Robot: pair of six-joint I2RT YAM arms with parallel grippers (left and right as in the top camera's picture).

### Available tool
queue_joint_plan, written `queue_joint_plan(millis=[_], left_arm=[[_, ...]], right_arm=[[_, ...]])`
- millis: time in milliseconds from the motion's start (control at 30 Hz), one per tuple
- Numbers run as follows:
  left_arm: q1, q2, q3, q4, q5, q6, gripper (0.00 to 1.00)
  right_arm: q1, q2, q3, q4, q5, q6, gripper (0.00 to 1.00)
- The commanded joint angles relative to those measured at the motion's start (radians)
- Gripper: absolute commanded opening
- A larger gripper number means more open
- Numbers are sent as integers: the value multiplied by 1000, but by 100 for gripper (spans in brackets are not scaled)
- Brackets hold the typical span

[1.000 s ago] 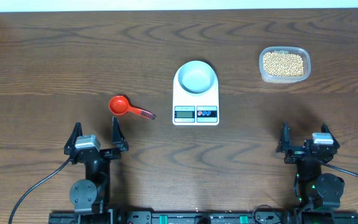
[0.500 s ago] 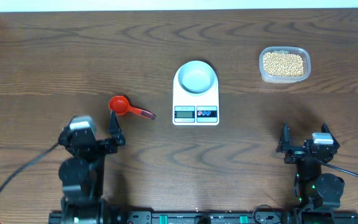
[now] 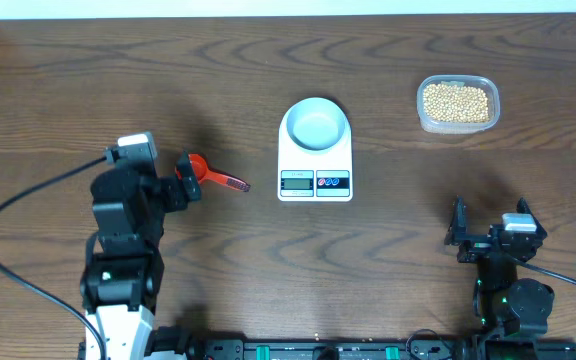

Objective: Scoop item into bowl and weigh 50g on scale
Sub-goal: 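Move the left gripper forward toward the red scoop's bowl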

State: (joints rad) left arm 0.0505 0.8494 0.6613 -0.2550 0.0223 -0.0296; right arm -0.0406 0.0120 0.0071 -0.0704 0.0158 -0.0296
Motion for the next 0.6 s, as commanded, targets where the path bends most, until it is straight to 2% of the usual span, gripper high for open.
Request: queue_joint_plan(millis=[0, 167, 367, 567], left_arm=[[5, 37, 92, -56, -8, -3, 98], [5, 69, 162, -156, -8, -2, 98], [5, 69, 162, -162, 47, -6, 98], [5, 69, 162, -159, 33, -5, 98]], right_arm=[[6, -7, -2, -3, 8, 14, 99], [6, -7, -2, -3, 8, 14, 99], [6, -7, -2, -3, 8, 14, 99], [6, -7, -2, -3, 8, 14, 99]])
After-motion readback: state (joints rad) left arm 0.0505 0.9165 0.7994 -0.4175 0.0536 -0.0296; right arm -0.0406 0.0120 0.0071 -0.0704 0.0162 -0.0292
